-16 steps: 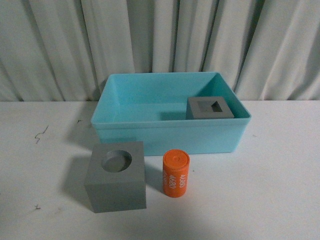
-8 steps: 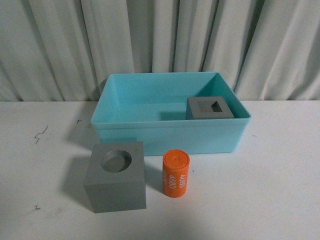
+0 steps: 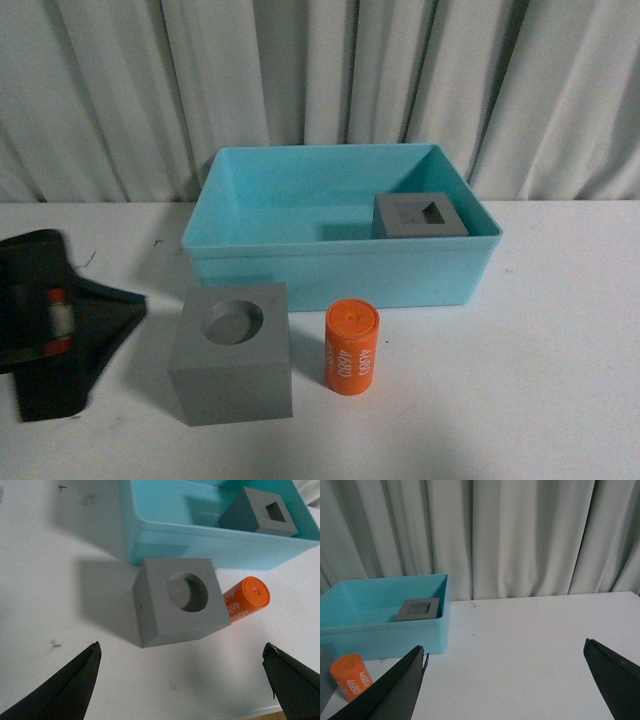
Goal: Place gray and orange parts in blue box
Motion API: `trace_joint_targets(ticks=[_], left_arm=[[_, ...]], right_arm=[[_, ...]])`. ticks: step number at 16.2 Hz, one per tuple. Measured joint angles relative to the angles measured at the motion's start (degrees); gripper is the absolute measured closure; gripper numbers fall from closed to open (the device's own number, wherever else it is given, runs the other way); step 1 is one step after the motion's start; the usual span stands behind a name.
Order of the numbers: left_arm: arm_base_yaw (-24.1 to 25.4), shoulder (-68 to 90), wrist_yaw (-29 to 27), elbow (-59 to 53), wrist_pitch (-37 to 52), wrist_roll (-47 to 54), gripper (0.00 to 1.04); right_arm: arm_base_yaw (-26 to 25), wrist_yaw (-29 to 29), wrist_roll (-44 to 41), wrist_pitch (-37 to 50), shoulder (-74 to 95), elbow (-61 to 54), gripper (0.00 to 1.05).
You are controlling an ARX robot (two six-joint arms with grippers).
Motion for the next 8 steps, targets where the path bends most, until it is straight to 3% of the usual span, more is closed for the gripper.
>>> trace_joint_targets(ticks=[8], left_arm=[[-1.29, 27.15, 2.40, 10.14, 11.19, 2.69, 0.07]], right_arm=[[0.00, 0.00, 0.00, 0.00, 0.00, 0.02, 0.06]])
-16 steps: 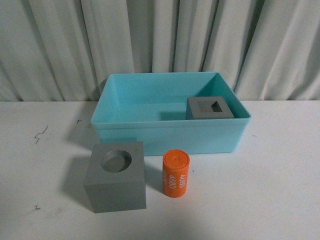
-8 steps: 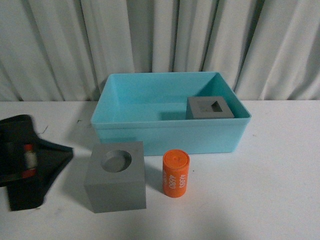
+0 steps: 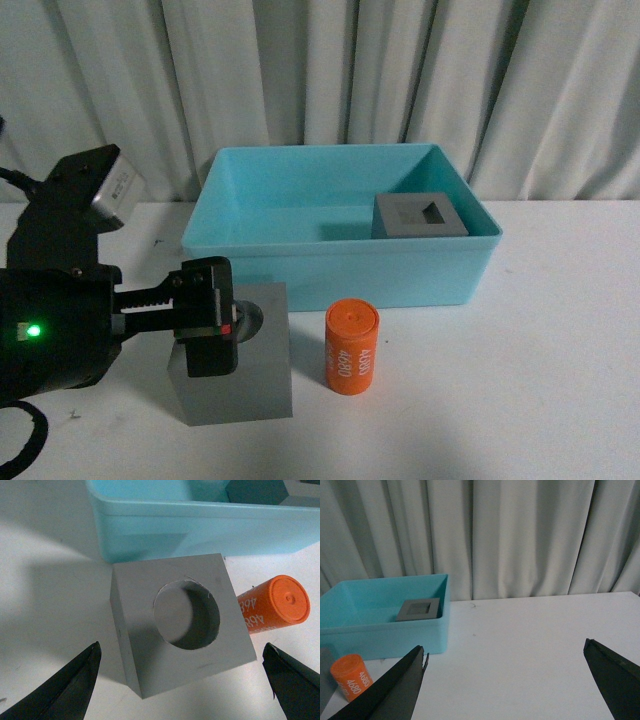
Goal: Place gray and orange parts in blue box
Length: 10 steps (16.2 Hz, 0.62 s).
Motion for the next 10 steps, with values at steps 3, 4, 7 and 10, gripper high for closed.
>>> trace_joint_targets(ticks=[3, 4, 7, 10], left_arm=[[0.61, 5.49, 0.52, 2.69, 1.14, 1.36, 0.07], [0.98, 6.88, 0.66, 3.61, 1.29, 2.01, 0.07], [2.51, 9.99, 0.85, 5.81, 1.77, 3.19, 0.07], [3.87, 12.04, 1.09, 7.21, 2.29, 4.13, 0.07]], right_arm=[[0.00, 0.00, 0.00, 0.00, 0.00, -0.02, 0.06], [0.00, 0.00, 0.00, 0.00, 0.00, -0.02, 0.06], [0.00, 0.00, 0.00, 0.00, 0.00, -0.02, 0.06], [0.00, 0.00, 0.00, 0.00, 0.00, -0.02, 0.06]])
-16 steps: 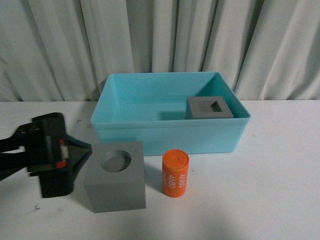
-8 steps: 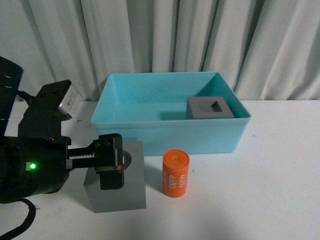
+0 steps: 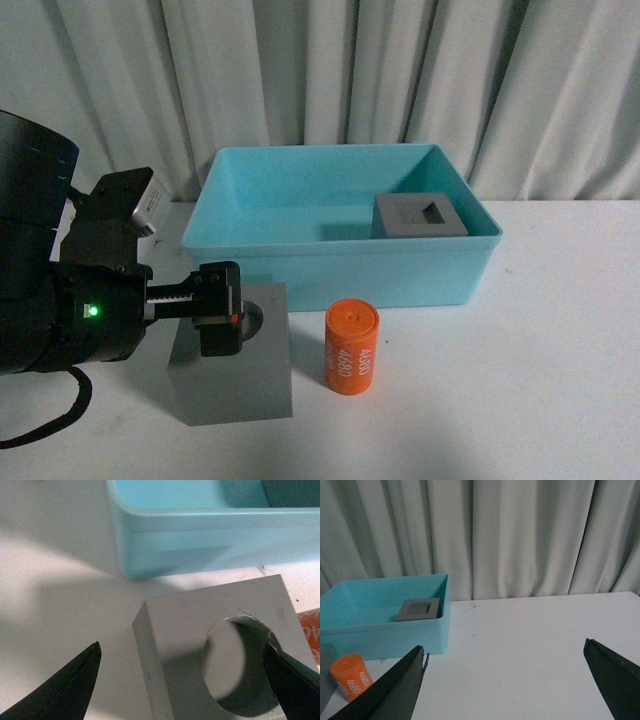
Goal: Place gray and orange parts in blue box
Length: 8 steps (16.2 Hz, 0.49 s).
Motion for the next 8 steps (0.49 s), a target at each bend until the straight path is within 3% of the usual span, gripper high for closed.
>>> trace_joint_targets(ticks=[5, 8], left_arm=[[0.98, 3.28, 1.27, 1.29, 0.72, 2.08, 0.07], [0.22, 3.76, 1.92, 1.51, 0.96, 2.03, 0.32]], right_arm=[[0.00, 0.00, 0.02, 0.00, 0.00, 0.00, 0.06], [0.00, 0.00, 0.00, 0.00, 0.00, 0.02, 0.06]])
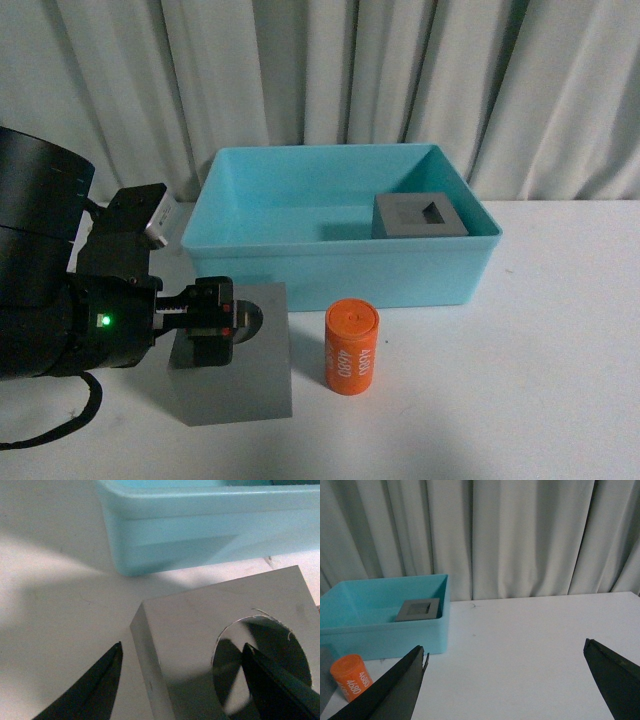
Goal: Place gray and orange parts in blue box
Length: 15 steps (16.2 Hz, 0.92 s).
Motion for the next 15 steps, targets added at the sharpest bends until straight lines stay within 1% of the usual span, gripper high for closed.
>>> trace_joint_targets(ticks=[3, 4, 5, 7, 9, 12, 14, 15], left_arm=[[-0.57, -0.02, 0.02, 0.09, 0.46, -0.66, 0.62], [-0.57, -0.17, 0.35, 0.09, 0.37, -1.09, 0.71], [-0.59, -1.16, 0.17, -0.17, -0.50, -0.98, 0.77], [0.13, -3.96, 0.13, -1.75, -2.08, -1.07, 0.82], [1.84, -8.13, 0.63, -3.87, -5.42, -1.95, 0.83], [6.71, -20.41, 1.29, -5.84, -12.68, -4.85, 0.84], [9.90, -29.94, 1.68, -5.22, -17.20, -6.71, 0.84], [10.54, -32.39, 1.60, -3.85, -18.51, -6.91, 0.84]], right_arm=[[0.00, 0.00, 0.00, 0.00, 0.00, 0.00, 0.06], [0.00, 0.00, 0.00, 0.02, 0.00, 0.00, 0.06], [0.00, 0.00, 0.02, 0.00, 0.00, 0.00, 0.06], [0.00, 0.00, 0.00, 0.00, 0.00, -0.02, 0.06], [0.00, 0.00, 0.02, 0.00, 0.00, -0.02, 0.06], [0.00, 0.00, 0.00, 0.00, 0.00, 0.00, 0.06], [0.00, 0.00, 0.00, 0.00, 0.00, 0.00, 0.06], [0.00, 0.00, 0.00, 0.00, 0.00, -0.02, 0.06]])
